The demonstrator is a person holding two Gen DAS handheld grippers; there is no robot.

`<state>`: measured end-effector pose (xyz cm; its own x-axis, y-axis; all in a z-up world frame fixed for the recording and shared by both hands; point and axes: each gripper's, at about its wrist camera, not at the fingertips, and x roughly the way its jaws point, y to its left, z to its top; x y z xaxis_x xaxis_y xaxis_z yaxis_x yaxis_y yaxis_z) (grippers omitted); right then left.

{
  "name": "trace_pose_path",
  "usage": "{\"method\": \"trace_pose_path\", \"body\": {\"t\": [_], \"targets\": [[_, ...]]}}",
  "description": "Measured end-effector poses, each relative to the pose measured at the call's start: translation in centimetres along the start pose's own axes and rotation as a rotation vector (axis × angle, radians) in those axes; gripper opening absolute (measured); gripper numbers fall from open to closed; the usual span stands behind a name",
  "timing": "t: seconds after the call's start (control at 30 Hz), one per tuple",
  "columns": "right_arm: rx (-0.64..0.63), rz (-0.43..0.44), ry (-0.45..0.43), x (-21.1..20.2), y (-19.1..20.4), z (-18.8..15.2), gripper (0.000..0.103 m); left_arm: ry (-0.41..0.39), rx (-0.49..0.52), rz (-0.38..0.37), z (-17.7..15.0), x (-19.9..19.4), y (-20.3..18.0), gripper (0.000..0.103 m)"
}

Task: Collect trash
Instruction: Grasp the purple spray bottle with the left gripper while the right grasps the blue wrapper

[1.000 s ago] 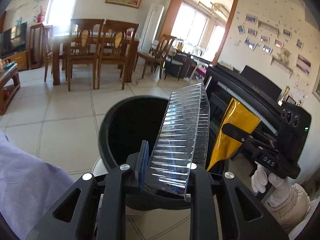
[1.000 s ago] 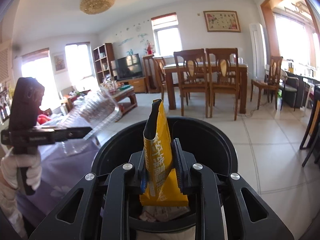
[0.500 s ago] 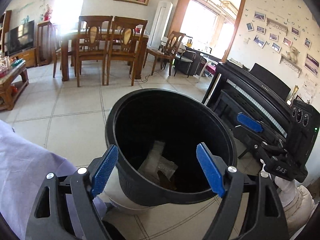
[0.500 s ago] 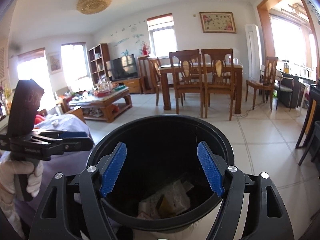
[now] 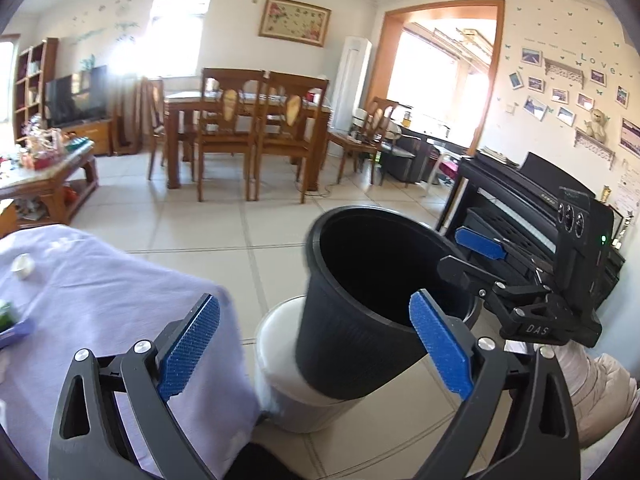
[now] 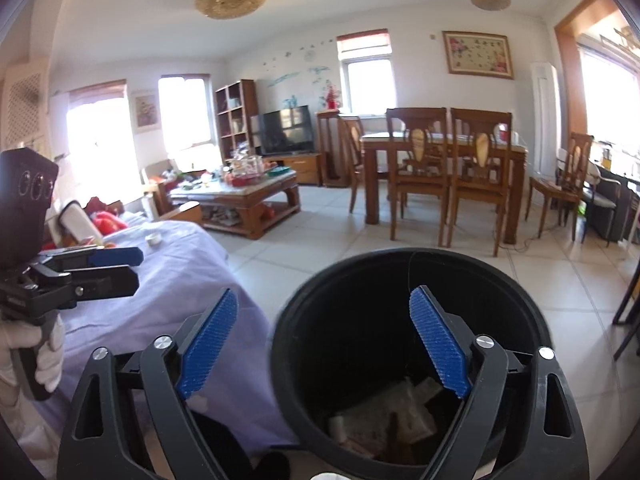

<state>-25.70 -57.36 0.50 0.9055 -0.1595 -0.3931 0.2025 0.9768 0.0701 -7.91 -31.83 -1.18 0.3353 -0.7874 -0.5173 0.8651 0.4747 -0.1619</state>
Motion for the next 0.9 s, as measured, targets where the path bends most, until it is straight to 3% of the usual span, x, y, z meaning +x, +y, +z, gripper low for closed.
{"method": "trace_pose_path", "body": {"t": [0.2,0.43,0.6,0.7,0.9], "targets": [[-0.050,0.113,0.035,3.1,6.0,1.5,0.088,-0.009,-0.039,0.119,-1.1,-4.1,3.6,0.095],[-0.116,0.248,0.073,7.2,13.8,2.7,0.088,0.017,-0.183,0.312,-3.7,-9.4,11.4,0.095],[-0.156,0.338,0.117,10.2,19.2,3.1,0.088,0.093,-0.268,0.441,-5.7,-11.9,16.6,0.095],[-0.191,0.376,0.132,12.0,21.9,3.5,0.088,0.180,-0.296,0.511,-7.0,-12.1,19.2,0.095],[-0.230,0.453,0.183,15.1,26.6,4.9,0.088,0.275,-0.326,0.514,-8.5,-11.8,22.6,0.094]]}}
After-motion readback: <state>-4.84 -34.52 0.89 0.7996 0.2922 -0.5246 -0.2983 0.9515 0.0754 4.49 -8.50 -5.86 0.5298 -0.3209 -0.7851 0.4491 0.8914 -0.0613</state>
